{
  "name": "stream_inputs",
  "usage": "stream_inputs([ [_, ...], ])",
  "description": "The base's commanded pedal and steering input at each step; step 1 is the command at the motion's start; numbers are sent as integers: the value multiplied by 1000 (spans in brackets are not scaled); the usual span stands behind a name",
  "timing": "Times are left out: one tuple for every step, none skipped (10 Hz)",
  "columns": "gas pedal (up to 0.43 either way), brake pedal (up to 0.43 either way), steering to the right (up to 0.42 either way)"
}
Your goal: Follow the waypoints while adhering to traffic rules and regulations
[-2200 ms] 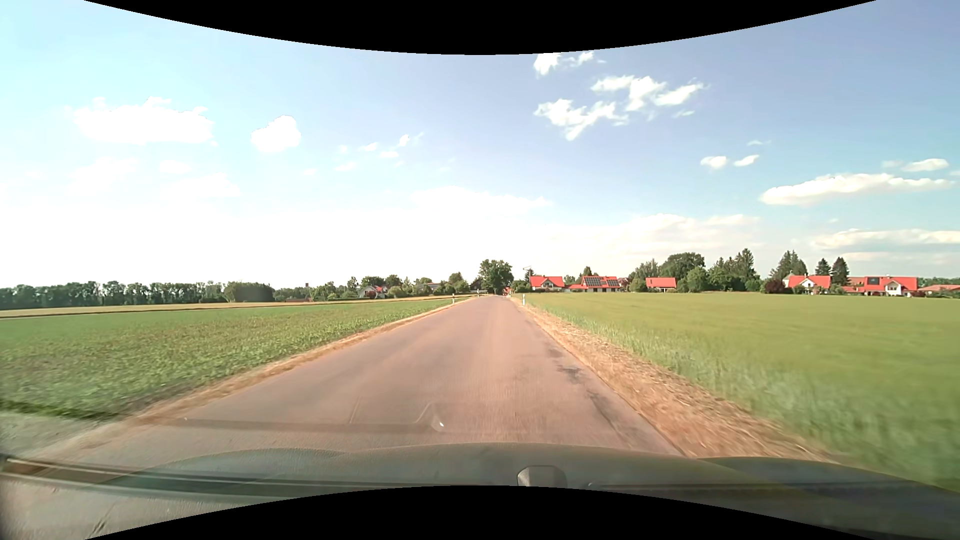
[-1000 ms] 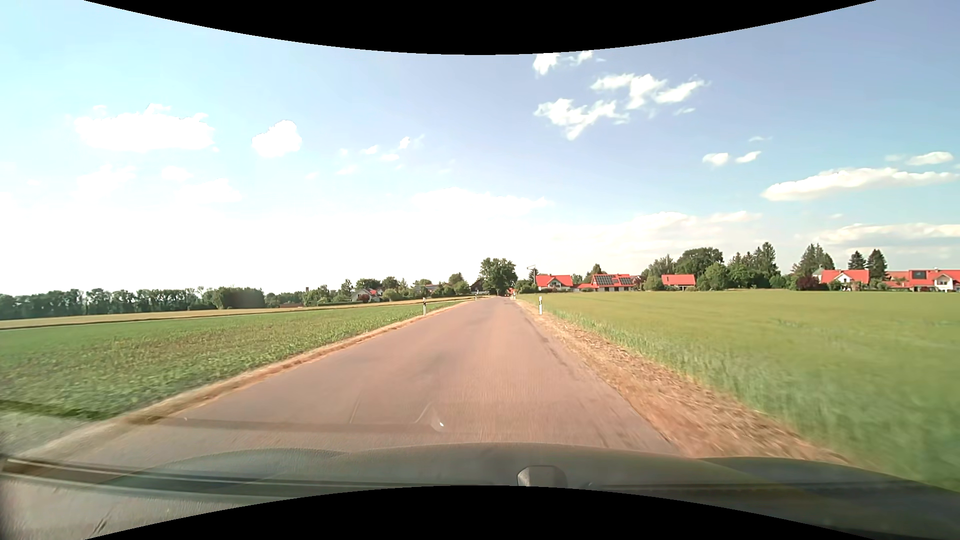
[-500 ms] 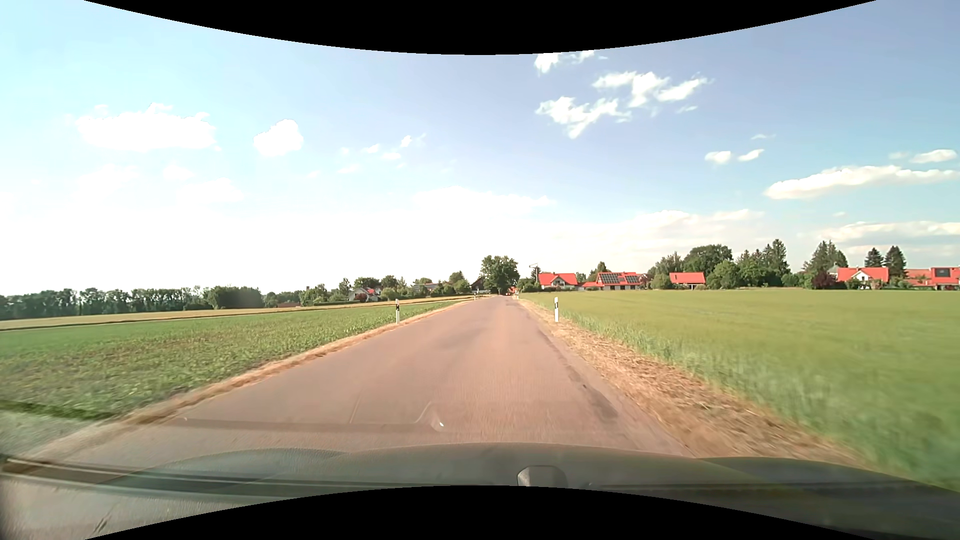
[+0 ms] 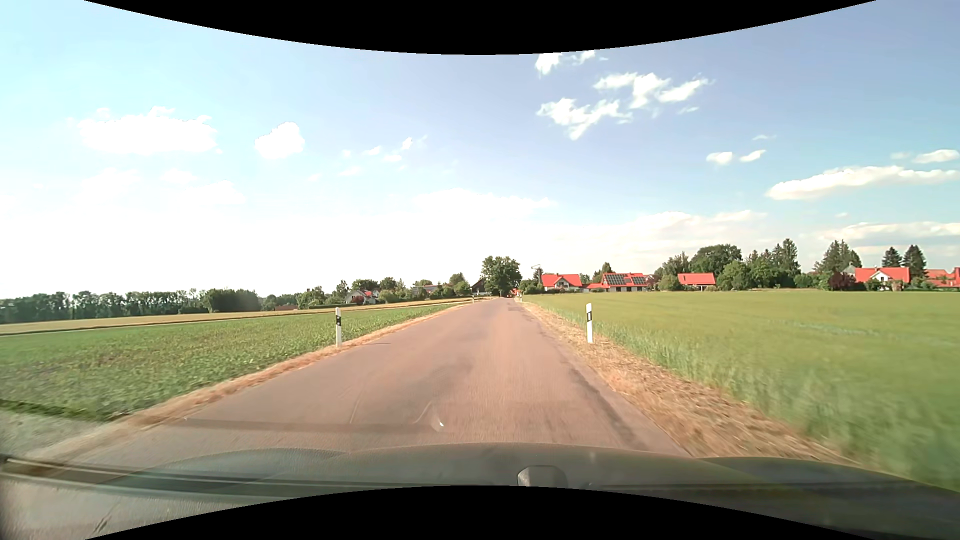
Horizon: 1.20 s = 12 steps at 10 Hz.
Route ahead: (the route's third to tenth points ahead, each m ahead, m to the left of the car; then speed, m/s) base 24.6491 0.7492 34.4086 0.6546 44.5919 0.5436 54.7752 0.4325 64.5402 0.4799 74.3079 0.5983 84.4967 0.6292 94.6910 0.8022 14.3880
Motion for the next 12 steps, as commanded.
stream_inputs([
  [47,6,5],
  [47,6,5],
  [47,6,3],
  [47,6,3],
  [47,6,1],
  [47,6,-2],
  [47,6,-2],
  [28,6,-2],
  [28,6,-2],
  [28,6,-2],
  [28,6,-2],
  [28,6,-3],
])
